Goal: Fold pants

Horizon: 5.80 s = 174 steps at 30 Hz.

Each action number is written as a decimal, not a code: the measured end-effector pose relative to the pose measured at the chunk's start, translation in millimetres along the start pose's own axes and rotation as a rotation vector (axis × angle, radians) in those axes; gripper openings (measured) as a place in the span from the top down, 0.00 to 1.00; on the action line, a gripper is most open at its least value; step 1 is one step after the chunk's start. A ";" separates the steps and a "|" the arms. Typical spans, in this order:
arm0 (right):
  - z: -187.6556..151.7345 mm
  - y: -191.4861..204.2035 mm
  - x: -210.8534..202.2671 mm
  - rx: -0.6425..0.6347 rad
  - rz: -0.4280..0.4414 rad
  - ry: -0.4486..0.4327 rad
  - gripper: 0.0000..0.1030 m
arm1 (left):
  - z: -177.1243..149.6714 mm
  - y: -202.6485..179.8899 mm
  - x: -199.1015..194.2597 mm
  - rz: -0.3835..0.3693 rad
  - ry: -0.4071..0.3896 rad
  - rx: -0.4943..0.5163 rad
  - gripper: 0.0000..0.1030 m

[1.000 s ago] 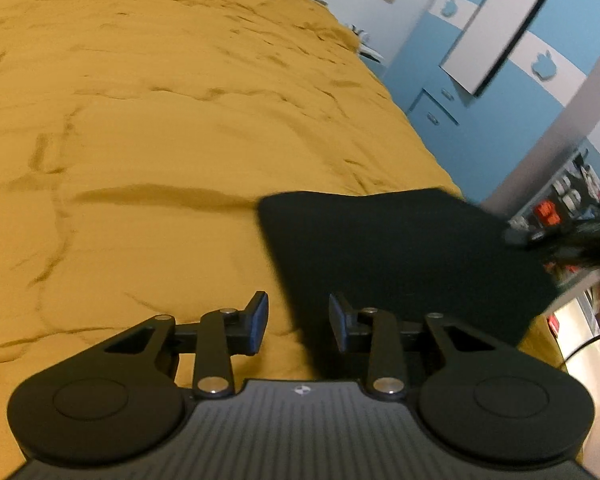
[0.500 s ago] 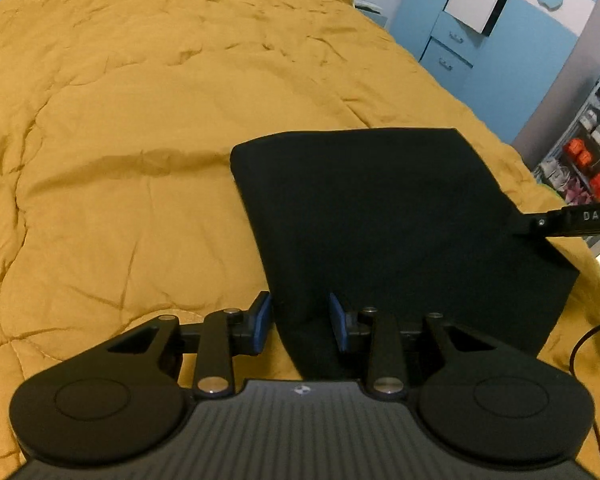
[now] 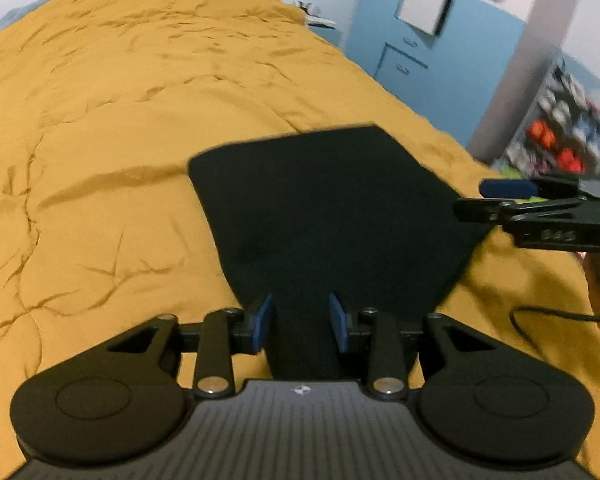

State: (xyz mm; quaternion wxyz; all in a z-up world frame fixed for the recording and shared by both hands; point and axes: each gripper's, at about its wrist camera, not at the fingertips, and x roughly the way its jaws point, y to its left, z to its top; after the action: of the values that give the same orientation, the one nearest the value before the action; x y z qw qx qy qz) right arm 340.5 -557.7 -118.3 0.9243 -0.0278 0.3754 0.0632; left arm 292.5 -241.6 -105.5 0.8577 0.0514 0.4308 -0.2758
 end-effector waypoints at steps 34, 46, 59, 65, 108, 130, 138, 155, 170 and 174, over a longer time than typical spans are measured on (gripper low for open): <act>-9.9 -99.7 40.6 0.600 0.234 0.094 0.31 | 29.7 89.8 33.6 -0.159 0.048 -0.400 0.43; -34.0 -127.4 94.5 0.768 0.357 0.132 0.30 | 30.4 111.2 76.8 -0.171 0.073 -0.447 0.38; -30.1 -122.7 129.0 0.800 0.437 0.132 0.43 | 30.1 128.8 97.1 -0.283 0.054 -0.500 0.44; -41.5 -130.7 136.4 0.909 0.493 0.107 0.69 | 32.6 129.1 102.4 -0.313 0.048 -0.526 0.67; -26.1 -113.5 123.7 0.776 0.356 0.104 0.69 | 22.0 70.5 56.6 -0.102 0.065 -0.122 0.93; -38.0 -130.1 135.8 0.876 0.460 0.118 0.69 | 31.1 118.3 102.3 -0.287 0.104 -0.476 0.55; -34.3 -124.8 130.3 0.847 0.448 0.097 0.76 | 34.0 118.1 94.3 -0.297 0.086 -0.498 0.77; 11.1 -82.0 21.3 0.721 0.395 -0.016 0.88 | 63.4 83.1 -15.4 -0.230 -0.031 -0.311 0.82; 13.8 45.6 -124.0 0.646 0.516 -0.066 0.88 | 6.7 94.3 -195.4 -0.140 -0.139 -0.238 0.82; 1.4 88.6 -145.7 0.642 0.557 -0.061 0.88 | -18.5 110.7 -225.6 -0.107 -0.132 -0.245 0.82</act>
State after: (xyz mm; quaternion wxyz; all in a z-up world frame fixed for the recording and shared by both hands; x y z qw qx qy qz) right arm 225.8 -483.7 -16.0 0.8444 0.3659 0.3415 0.1910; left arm 229.1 -45.6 39.5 0.8682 -0.0951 0.4059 -0.2693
